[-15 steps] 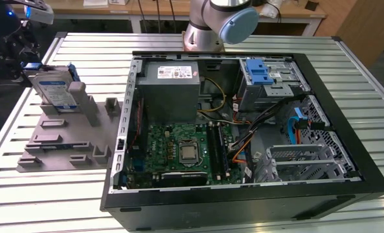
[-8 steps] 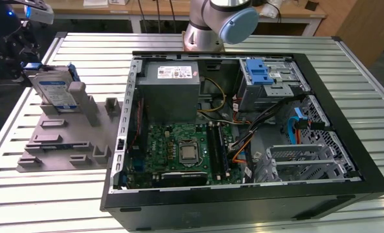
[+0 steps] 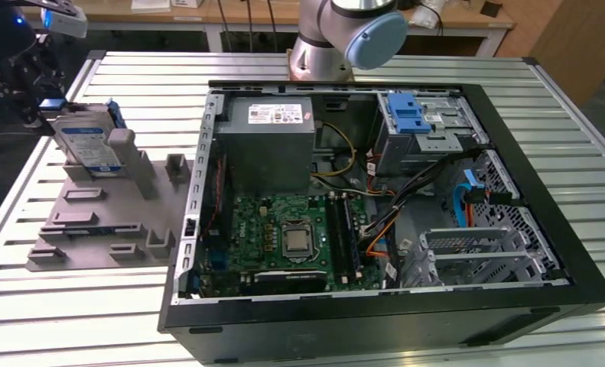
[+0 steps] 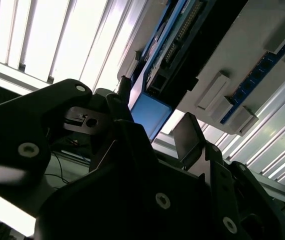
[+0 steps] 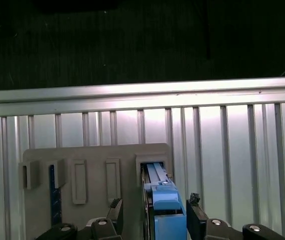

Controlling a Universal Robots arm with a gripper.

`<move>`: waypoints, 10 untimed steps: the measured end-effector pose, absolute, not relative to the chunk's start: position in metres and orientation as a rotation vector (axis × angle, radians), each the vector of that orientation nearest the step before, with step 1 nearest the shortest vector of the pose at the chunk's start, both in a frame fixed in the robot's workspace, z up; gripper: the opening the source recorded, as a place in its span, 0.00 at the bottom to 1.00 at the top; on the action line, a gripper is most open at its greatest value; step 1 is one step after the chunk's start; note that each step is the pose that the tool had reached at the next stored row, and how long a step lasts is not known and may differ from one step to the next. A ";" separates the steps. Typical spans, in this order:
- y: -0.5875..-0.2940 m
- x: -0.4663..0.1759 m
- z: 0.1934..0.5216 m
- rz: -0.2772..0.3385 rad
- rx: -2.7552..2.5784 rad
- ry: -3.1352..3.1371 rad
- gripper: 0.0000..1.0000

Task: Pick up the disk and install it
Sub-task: 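Pick up the disk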

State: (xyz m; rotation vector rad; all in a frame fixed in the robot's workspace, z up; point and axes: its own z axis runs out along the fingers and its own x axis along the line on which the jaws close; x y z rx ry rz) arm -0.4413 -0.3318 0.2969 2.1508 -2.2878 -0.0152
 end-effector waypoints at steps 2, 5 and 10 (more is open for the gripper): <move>-0.331 -0.441 0.297 -0.015 2.152 -2.287 0.61; -0.330 -0.441 0.297 -0.015 2.157 -2.282 0.61; -0.329 -0.441 0.297 -0.015 2.189 -2.251 0.61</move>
